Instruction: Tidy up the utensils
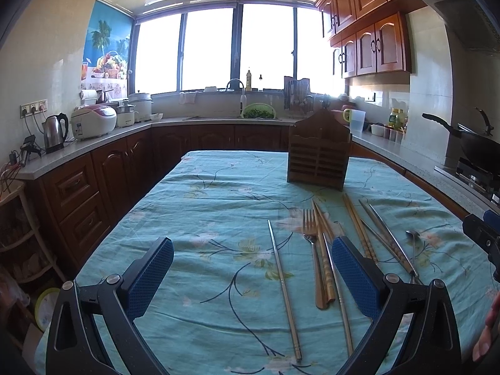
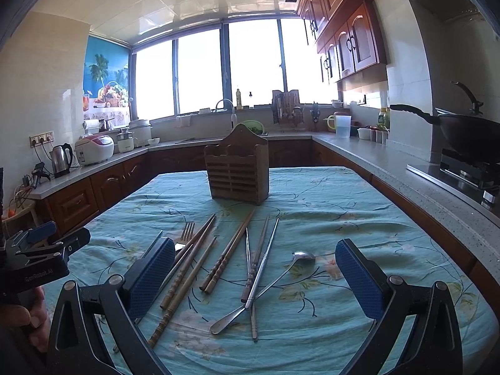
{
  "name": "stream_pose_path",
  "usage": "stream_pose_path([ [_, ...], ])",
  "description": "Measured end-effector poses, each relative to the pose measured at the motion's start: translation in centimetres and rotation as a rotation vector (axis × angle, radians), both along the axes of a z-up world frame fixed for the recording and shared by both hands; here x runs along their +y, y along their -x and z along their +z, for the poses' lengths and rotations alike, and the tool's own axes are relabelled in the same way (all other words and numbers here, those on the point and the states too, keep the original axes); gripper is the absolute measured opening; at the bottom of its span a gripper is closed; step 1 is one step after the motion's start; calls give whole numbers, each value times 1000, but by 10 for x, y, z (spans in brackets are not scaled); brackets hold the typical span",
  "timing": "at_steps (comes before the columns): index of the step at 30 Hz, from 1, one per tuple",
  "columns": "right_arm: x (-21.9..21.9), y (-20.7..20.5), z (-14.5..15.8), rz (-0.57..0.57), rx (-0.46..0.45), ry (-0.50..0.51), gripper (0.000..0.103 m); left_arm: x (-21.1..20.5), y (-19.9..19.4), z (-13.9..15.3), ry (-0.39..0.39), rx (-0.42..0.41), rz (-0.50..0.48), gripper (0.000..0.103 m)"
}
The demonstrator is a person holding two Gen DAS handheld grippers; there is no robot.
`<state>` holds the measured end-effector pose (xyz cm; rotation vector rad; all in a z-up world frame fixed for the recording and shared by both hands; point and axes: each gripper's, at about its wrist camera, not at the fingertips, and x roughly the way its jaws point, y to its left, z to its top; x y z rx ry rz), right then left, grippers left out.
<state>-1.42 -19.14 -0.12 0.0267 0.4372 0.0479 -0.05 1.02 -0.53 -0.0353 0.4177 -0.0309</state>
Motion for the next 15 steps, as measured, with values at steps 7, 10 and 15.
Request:
stream_pose_path([
  [7, -3, -12, -2, 12, 33, -27, 103, 5, -16, 0, 22, 57, 3, 102],
  [10, -6, -21, -3, 17, 65, -48, 103, 8, -28, -1, 26, 108, 6, 102],
  [15, -14, -43, -1, 18, 114, -77, 102, 11, -60, 5, 43, 210, -1, 101],
])
